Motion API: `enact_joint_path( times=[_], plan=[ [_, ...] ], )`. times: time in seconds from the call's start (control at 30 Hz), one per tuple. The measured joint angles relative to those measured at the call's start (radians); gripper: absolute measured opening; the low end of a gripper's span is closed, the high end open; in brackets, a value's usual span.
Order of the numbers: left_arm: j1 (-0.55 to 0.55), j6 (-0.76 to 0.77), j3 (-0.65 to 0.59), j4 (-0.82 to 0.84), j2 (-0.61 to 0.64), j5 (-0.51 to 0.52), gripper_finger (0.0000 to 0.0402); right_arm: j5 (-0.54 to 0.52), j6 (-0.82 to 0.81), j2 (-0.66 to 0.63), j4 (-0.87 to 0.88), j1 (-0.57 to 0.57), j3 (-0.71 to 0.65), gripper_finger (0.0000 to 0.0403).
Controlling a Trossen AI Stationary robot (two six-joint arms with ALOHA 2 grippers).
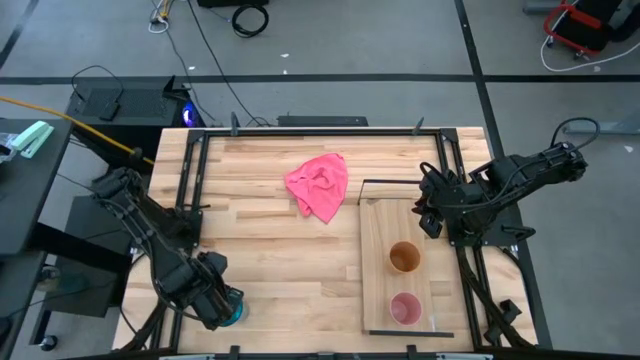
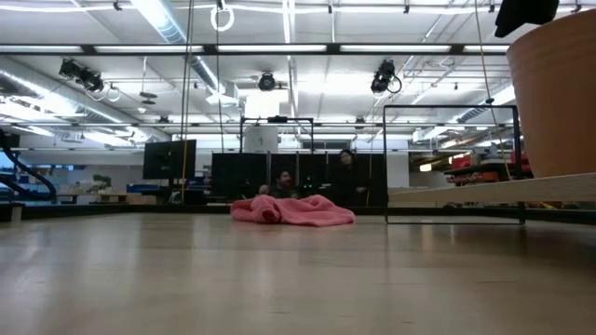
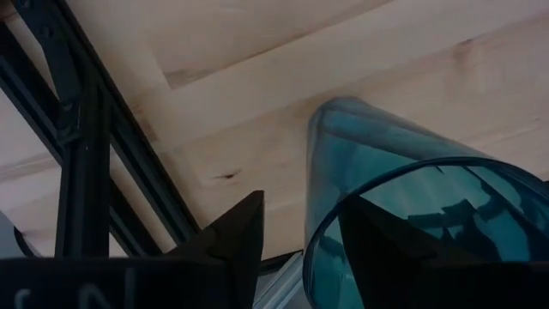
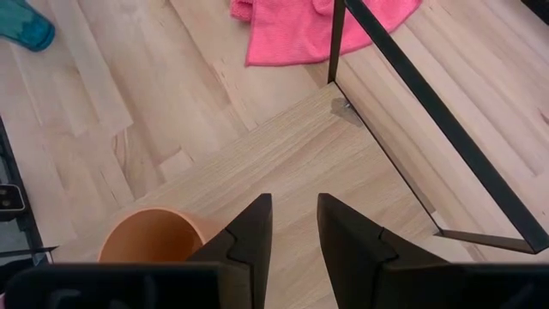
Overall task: Stack small to large cups/mugs on shelf
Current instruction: Put the blue cup on the shelf
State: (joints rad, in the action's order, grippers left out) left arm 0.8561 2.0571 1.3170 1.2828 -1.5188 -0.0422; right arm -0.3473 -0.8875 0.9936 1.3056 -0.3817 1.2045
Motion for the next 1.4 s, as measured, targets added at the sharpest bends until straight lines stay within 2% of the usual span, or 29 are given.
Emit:
enact_joint_path(
  times=[0.8,1.07,1.27,1.4],
  plan=[
    [-0.001,0.008,0.000,0.000,0.000,0.000,0.0058,0.000,0.001,0.000,0.001,0.000,0.000,0.0103],
    [-0.002,0.026,0.002,-0.005,0.001,0.005,0.0013,0.000,0.018,0.000,0.001,0.000,0.000,0.0103],
    [-0.035,0.018,0.002,-0.006,0.012,0.003,0.0018,0.000,0.027,0.000,0.001,0.000,0.000,0.0103],
    [-0.087,-0.055,0.027,-0.007,0.021,0.005,0.0011,0.000,0.042,0.000,0.001,0.000,0.000,0.0103]
  ],
)
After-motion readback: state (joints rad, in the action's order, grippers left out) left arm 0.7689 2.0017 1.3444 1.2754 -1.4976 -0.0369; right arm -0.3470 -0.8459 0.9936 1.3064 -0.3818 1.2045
